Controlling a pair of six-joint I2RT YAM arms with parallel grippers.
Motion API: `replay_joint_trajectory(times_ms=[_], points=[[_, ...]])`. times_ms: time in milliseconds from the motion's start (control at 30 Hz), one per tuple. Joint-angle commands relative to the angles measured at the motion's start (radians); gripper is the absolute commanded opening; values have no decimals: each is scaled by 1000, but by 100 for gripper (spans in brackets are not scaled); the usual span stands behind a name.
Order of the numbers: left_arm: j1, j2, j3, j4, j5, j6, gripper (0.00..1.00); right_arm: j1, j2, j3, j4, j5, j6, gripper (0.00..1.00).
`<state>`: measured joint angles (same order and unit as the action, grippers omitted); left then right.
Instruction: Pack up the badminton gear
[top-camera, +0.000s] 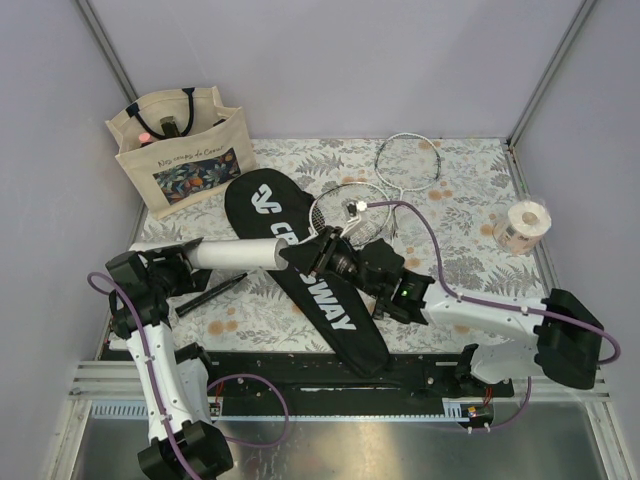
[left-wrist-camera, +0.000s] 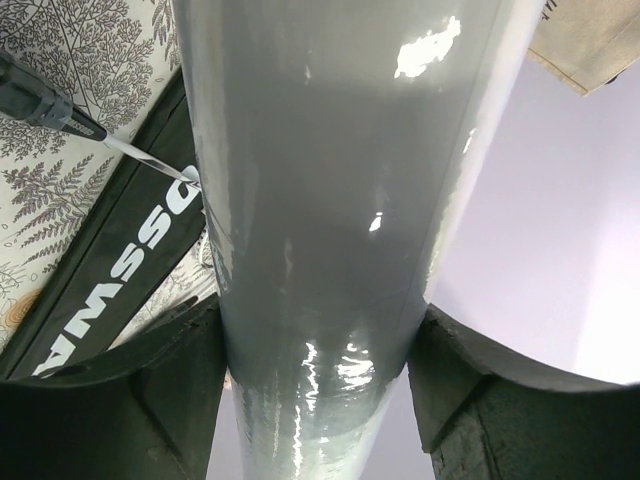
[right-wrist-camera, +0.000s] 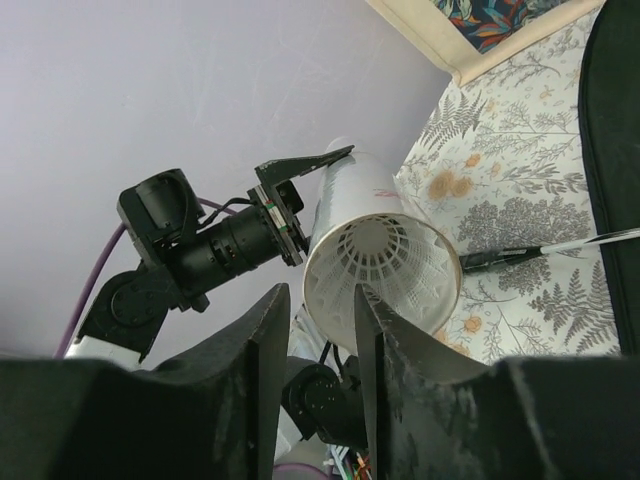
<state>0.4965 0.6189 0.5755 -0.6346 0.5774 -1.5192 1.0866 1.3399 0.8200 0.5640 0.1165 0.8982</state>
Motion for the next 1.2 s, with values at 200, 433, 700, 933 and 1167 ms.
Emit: replay_joint_trajectory(times_ms=[200,433,700,933,1167], points=[[4,-7,55,38,-22,74,51,-20,-313,-84,-283,225,-180,39],[4,30,35,42,-25,215,51,-287,-329,-84,-444,215,-334,42],[1,146,38,92,30,338,51,-594,-173,-139,-383,180,-263,50],[-13,194,14,196,39,340,51,-807,5,-117,-303,66,-107,54],[-16,189,-31,302,24,340,52,-860,143,-91,-199,42,-29,56]])
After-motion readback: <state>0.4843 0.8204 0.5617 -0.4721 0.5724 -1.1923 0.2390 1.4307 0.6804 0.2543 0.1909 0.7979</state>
